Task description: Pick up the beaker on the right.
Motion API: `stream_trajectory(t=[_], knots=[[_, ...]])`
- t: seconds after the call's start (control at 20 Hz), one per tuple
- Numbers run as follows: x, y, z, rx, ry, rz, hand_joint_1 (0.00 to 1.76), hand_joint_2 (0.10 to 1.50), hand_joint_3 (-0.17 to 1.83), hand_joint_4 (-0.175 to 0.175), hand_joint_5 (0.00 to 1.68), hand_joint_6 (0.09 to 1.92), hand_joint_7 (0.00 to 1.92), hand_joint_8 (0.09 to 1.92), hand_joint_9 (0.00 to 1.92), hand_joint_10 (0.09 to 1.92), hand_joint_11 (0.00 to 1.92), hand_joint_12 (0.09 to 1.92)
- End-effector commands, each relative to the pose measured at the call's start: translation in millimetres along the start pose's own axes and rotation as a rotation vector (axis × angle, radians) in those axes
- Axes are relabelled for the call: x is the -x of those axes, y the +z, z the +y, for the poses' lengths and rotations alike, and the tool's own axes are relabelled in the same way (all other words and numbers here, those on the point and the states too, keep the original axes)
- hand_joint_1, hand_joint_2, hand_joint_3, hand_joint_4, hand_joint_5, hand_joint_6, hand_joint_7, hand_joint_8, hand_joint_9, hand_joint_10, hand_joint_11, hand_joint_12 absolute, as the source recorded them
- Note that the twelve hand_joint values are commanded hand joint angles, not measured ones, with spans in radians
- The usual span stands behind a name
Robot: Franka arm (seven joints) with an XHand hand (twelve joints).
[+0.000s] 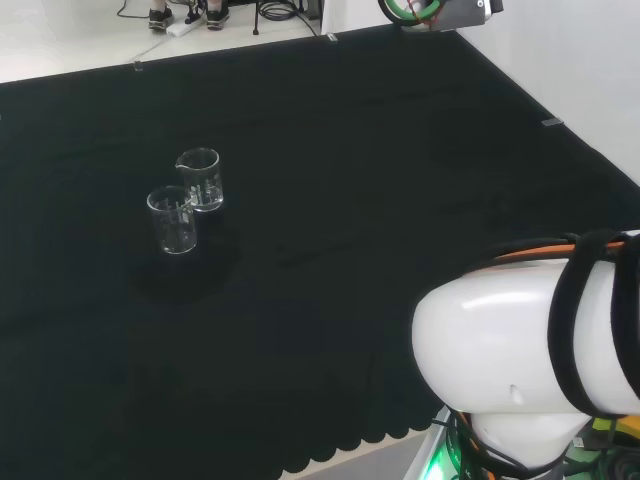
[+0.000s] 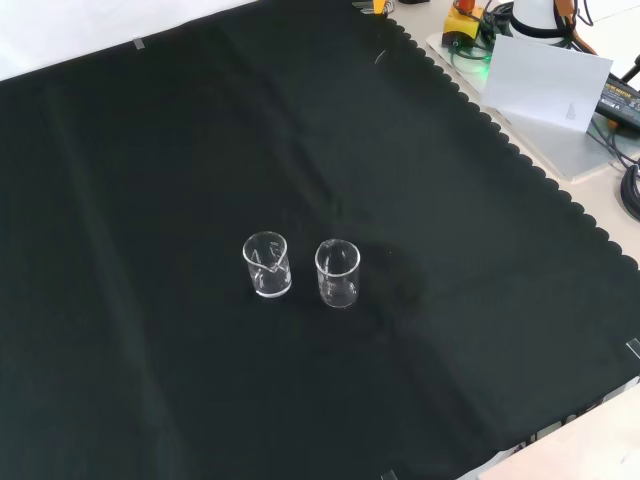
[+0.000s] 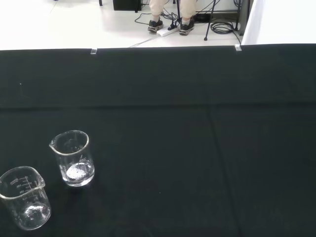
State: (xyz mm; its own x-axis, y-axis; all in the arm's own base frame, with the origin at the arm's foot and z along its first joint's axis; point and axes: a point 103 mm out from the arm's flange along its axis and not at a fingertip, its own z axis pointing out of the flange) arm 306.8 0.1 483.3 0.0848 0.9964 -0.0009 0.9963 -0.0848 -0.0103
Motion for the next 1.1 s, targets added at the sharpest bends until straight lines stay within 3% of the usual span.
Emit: stream_trajectory(t=[0.05, 0.25, 0.9, 1.1], knots=[[4.4, 2.0, 1.1, 0.008, 0.018, -0.022, 0.13, 1.15, 0.53, 0.010, 0.11, 0.18, 0.03, 0.47, 0.08, 0.59, 0.00, 0.82], [-4.9, 2.7, 1.8, 0.006, 0.017, -0.026, 0.09, 1.27, 0.31, 0.012, 0.17, 0.09, 0.05, 0.40, 0.09, 0.55, 0.00, 0.79], [25.4, 39.8, 33.3, -0.055, 0.045, 0.060, 0.18, 1.24, 0.23, 0.015, 0.16, 0.09, 0.05, 0.37, 0.09, 0.55, 0.00, 0.77], [1.7, 52.2, 48.6, -0.044, 0.062, 0.070, 0.20, 1.23, 0.23, 0.014, 0.16, 0.09, 0.05, 0.37, 0.09, 0.55, 0.00, 0.77]])
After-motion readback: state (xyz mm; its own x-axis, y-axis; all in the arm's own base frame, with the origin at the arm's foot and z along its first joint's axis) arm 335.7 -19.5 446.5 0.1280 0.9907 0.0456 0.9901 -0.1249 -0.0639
